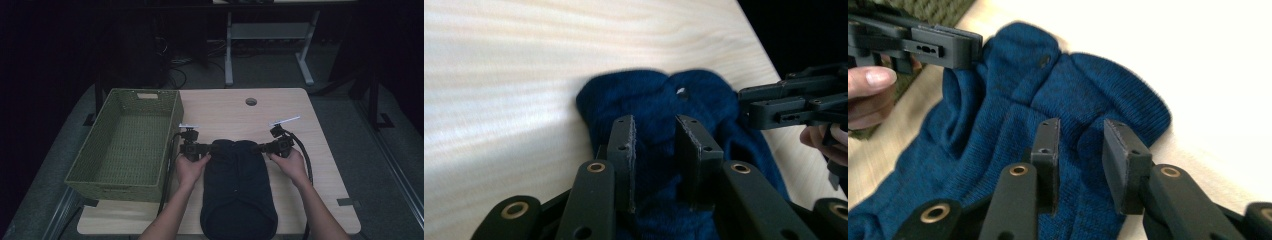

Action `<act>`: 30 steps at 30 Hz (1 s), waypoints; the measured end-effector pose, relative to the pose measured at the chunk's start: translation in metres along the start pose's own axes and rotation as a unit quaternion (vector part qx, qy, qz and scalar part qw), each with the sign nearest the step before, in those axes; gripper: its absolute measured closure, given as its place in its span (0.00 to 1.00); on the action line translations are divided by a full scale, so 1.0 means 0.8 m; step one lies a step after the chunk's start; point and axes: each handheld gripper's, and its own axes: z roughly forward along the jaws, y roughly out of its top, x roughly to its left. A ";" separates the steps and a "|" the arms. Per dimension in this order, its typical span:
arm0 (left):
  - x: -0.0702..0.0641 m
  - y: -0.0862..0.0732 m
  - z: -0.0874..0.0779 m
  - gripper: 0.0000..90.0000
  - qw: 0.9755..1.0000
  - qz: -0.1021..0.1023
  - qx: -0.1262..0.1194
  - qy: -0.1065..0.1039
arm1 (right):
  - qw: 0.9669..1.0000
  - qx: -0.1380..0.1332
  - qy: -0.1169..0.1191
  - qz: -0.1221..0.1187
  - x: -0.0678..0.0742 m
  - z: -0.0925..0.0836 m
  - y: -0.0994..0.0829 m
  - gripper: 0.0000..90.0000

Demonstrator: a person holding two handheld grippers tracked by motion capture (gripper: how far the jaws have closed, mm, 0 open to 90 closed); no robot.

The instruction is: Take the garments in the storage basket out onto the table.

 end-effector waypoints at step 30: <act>-0.004 0.000 -0.003 0.73 1.000 -0.003 0.003 0.008 | 1.000 0.005 -0.005 -0.004 -0.006 -0.026 -0.015 0.73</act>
